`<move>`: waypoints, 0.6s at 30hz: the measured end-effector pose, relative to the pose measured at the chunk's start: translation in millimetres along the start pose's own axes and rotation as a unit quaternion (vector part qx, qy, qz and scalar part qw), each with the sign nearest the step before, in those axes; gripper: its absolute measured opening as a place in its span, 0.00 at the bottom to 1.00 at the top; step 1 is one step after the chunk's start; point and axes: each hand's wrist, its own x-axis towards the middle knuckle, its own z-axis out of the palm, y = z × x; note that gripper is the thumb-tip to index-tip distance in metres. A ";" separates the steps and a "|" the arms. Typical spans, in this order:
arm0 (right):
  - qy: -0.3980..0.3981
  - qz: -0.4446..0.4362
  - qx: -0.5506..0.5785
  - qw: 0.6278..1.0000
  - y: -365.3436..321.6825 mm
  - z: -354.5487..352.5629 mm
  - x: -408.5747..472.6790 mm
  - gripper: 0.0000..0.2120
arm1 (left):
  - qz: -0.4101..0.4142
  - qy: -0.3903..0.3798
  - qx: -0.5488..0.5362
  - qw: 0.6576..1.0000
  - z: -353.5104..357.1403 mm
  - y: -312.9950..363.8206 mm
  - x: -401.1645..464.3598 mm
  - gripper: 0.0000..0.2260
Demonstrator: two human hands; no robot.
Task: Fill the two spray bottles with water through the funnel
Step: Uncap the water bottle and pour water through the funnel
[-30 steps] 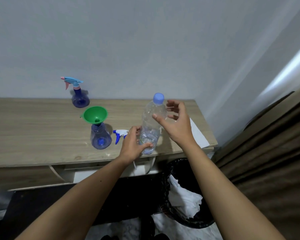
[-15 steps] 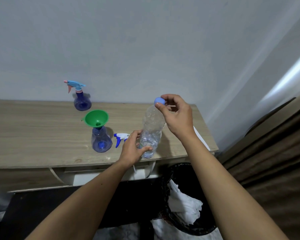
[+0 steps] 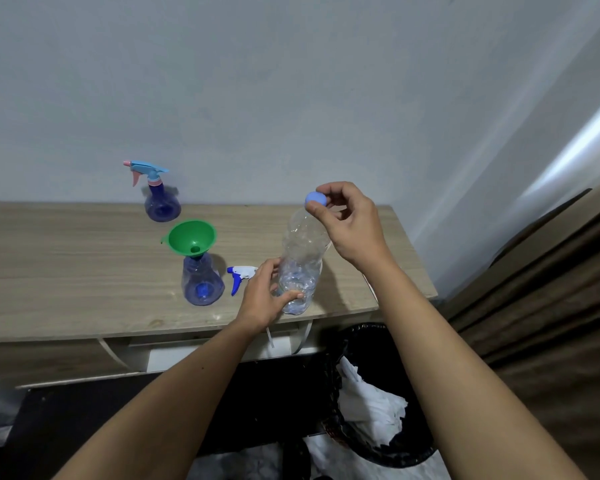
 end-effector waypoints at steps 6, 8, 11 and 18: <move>-0.071 -0.013 -0.004 0.997 -3.9 -5.4 7.5 0.15 | -0.006 0.007 -0.006 1.000 -2.0 1.0 0.9 0.33; -0.031 0.002 0.016 0.999 -5.7 0.6 7.8 0.17 | -0.006 0.005 -0.008 1.000 -2.9 0.5 1.0 0.32; -0.018 -0.011 0.008 1.000 -5.2 2.2 7.2 0.12 | -0.008 0.007 -0.016 1.000 -2.1 -0.5 1.1 0.33; -0.137 -0.028 -0.055 0.989 -13.2 -14.4 16.3 0.13 | -0.013 0.012 -0.024 1.000 -0.8 -0.2 0.2 0.34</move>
